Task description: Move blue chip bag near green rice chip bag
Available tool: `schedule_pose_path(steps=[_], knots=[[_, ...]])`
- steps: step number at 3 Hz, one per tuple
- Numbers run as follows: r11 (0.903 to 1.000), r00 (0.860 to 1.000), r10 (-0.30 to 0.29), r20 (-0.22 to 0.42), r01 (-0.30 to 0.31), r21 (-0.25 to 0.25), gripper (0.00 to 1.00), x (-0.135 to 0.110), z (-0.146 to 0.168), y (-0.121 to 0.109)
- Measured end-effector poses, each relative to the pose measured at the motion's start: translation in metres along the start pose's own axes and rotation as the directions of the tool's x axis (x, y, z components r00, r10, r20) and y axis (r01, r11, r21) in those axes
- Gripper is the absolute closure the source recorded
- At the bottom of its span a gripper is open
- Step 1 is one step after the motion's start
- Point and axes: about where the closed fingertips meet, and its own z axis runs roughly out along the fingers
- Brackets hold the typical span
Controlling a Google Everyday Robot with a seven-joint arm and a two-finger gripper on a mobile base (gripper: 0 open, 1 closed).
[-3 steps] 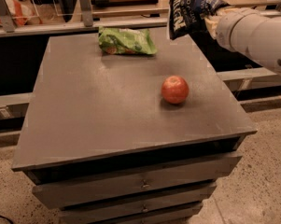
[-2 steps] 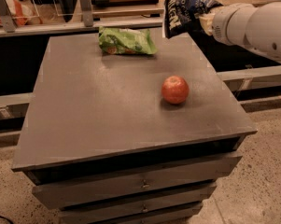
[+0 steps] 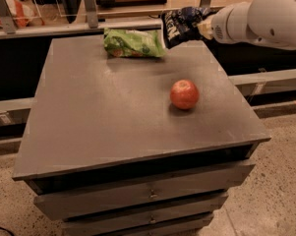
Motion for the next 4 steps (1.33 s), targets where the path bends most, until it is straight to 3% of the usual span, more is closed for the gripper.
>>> schedule_pose_path(steps=[3, 4], knots=[[0.9928, 0.999, -0.021, -0.034, 0.017, -0.118, 1.00, 0.010, 0.058, 0.037], [0.9925, 0.999, -0.013, -0.040, 0.008, -0.122, 0.82, 0.013, 0.072, 0.045]])
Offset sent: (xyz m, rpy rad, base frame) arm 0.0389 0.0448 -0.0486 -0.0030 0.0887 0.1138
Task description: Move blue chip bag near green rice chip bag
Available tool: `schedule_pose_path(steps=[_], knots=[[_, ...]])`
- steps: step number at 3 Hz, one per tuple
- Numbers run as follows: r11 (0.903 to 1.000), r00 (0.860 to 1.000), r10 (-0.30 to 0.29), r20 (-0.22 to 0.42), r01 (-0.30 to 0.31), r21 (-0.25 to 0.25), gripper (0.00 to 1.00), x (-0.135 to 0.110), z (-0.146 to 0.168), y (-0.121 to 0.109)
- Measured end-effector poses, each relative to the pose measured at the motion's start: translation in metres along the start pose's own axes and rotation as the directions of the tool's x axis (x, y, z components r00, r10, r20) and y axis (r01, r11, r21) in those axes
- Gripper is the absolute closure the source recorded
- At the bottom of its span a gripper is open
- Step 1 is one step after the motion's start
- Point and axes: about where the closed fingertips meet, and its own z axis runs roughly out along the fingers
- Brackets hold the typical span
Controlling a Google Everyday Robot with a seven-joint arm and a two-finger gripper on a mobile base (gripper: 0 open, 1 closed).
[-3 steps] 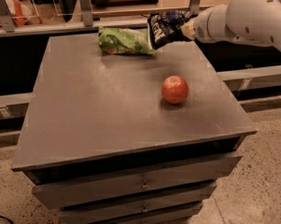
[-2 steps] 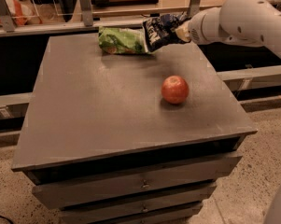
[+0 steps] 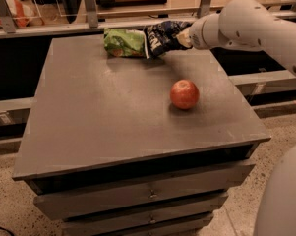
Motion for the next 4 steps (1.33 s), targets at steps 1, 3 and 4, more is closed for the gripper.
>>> schedule_pose_path(steps=[1, 3, 4], knots=[[0.9998, 1.000, 0.008, -0.001, -0.008, 0.016, 0.59, -0.0009, 0.0051, 0.0014], [0.9987, 1.000, 0.027, 0.004, -0.027, 0.042, 0.12, -0.0023, 0.0081, 0.0064], [0.9978, 0.999, 0.039, 0.008, -0.039, 0.054, 0.00, -0.0032, 0.0054, 0.0055]])
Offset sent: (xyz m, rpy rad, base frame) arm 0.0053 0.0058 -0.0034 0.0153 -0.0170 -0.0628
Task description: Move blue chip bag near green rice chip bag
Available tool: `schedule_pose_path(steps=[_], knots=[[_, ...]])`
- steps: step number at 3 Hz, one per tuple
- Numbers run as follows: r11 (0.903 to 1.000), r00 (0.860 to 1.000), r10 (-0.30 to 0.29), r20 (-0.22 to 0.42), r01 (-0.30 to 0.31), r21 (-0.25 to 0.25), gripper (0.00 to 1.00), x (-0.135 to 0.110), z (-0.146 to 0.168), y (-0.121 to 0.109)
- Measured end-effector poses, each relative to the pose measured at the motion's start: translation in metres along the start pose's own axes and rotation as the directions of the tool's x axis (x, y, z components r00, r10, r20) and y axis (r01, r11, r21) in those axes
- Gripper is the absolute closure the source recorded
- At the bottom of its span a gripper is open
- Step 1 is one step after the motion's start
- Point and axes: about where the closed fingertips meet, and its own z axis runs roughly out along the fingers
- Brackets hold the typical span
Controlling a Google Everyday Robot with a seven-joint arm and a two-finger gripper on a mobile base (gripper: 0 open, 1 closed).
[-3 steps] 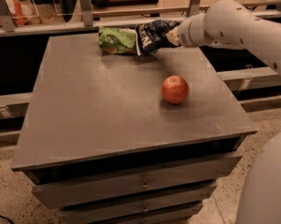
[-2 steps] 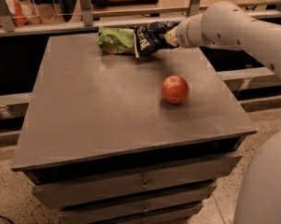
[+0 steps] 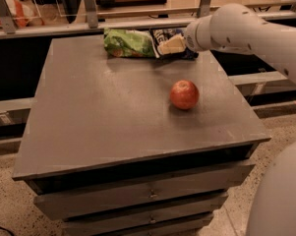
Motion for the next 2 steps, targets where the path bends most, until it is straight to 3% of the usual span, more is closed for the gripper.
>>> schedule_pose_path(steps=[2], knots=[[0.9961, 0.996, 0.067, 0.050, -0.070, 0.055, 0.00, 0.001, -0.038, -0.025]])
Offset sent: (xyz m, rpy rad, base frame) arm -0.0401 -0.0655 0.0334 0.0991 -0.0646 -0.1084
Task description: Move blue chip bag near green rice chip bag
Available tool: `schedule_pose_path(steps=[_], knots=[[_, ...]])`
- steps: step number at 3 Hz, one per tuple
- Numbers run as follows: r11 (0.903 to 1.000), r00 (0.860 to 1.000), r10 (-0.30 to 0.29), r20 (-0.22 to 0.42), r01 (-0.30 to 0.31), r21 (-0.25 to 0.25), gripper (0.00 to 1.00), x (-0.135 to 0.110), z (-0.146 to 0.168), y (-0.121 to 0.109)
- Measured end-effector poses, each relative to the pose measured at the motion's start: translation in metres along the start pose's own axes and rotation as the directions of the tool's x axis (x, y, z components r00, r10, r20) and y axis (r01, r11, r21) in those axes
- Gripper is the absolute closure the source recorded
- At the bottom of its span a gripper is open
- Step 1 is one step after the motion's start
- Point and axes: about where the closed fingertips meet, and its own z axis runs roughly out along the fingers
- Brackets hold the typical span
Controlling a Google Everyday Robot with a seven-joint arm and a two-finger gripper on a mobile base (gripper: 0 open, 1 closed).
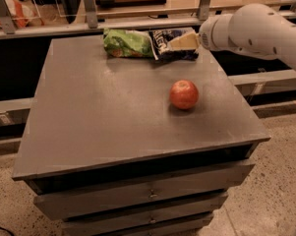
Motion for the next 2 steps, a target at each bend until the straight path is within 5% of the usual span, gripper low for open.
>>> schedule_pose_path(steps=[2], knots=[[0.9963, 0.999, 0.031, 0.019, -0.032, 0.079, 0.00, 0.011, -0.046, -0.040]])
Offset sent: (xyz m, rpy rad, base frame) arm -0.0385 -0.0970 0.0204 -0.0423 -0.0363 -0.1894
